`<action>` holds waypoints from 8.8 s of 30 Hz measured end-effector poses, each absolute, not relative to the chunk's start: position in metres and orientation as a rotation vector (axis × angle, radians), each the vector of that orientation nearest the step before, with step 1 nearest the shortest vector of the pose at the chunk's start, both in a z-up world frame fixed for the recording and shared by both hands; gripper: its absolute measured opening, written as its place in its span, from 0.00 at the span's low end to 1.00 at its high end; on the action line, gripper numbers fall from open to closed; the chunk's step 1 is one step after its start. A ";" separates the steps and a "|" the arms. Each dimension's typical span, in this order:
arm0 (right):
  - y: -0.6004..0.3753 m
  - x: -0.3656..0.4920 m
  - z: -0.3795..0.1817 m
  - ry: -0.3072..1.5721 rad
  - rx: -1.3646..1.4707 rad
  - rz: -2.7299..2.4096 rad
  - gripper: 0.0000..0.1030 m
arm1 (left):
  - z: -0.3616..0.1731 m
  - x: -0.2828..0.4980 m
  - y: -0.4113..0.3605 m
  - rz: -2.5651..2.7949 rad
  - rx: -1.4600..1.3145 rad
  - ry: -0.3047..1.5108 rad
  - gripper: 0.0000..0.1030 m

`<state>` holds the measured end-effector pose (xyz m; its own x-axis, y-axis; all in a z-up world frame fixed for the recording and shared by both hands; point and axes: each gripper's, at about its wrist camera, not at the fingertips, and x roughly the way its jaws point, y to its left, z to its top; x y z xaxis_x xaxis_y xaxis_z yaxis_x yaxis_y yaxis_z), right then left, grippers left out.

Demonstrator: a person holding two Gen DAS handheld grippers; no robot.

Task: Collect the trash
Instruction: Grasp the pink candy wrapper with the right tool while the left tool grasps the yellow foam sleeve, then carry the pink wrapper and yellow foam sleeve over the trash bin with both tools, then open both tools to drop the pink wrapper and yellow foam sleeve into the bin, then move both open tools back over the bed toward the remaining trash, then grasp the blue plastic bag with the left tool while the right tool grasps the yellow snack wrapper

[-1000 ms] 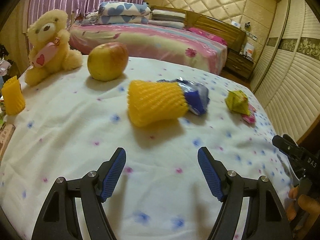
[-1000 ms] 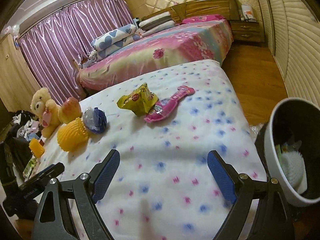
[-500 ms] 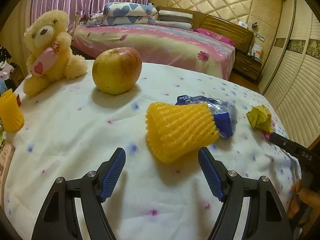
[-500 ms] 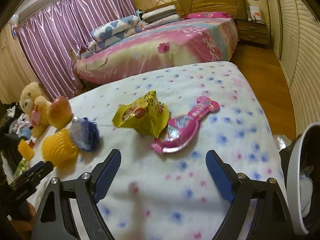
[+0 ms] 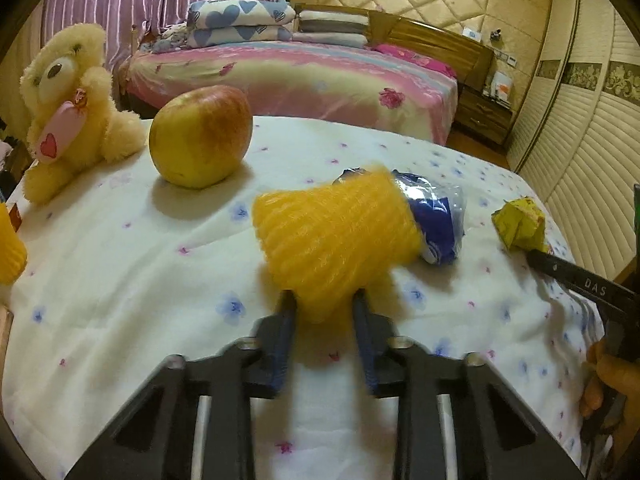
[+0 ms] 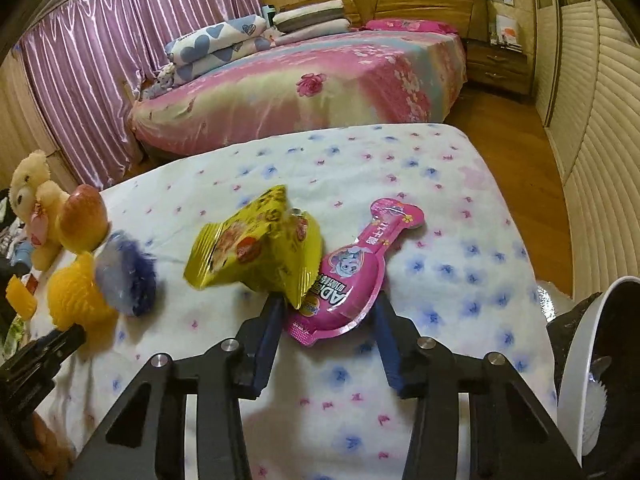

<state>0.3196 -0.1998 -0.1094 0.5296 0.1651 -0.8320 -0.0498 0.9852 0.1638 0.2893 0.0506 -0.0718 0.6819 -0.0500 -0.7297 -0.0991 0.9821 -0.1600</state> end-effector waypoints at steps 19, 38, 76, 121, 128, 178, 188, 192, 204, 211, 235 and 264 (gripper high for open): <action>-0.218 0.228 -0.082 0.945 0.200 0.267 0.39 | -0.064 0.235 0.012 -0.098 -0.208 0.825 0.11; -0.254 0.172 -0.068 0.900 0.263 0.222 0.38 | -0.052 0.212 -0.062 -0.245 -0.118 0.833 0.11; -0.342 0.128 -0.051 0.822 0.346 0.056 0.38 | -0.044 0.224 -0.168 -0.420 0.042 0.837 0.11; -0.422 0.143 -0.062 0.827 0.400 -0.083 0.38 | -0.051 0.278 -0.269 -0.510 0.164 0.841 0.12; -0.429 0.150 -0.067 0.837 0.401 -0.091 0.38 | -0.056 0.290 -0.279 -0.504 0.173 0.854 0.12; -0.397 0.160 -0.061 0.836 0.432 -0.042 0.87 | -0.055 0.244 -0.186 -0.327 0.003 0.845 0.64; -0.345 0.168 -0.059 0.850 0.396 0.062 0.95 | -0.047 0.223 -0.113 -0.176 -0.103 0.827 0.72; -0.326 0.174 -0.063 0.862 0.380 0.105 0.95 | -0.047 0.220 -0.086 -0.124 -0.137 0.831 0.73; -0.275 0.209 -0.076 0.884 0.352 0.217 0.95 | -0.049 0.230 -0.031 -0.002 -0.189 0.834 0.73; -0.250 0.240 -0.081 0.902 0.306 0.262 0.95 | -0.057 0.259 -0.022 0.025 -0.186 0.839 0.73; -0.202 0.346 -0.110 0.958 0.248 0.345 0.70 | -0.079 0.345 -0.009 0.006 -0.210 0.842 0.20; -0.219 0.383 -0.089 0.888 0.207 0.250 0.71 | -0.077 0.322 0.001 -0.038 -0.240 0.817 0.07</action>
<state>0.3832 -0.2190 -0.0893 0.6055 0.2996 -0.7373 -0.1293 0.9512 0.2803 0.3217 0.0013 -0.0774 0.6851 -0.1256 -0.7176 -0.0589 0.9722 -0.2265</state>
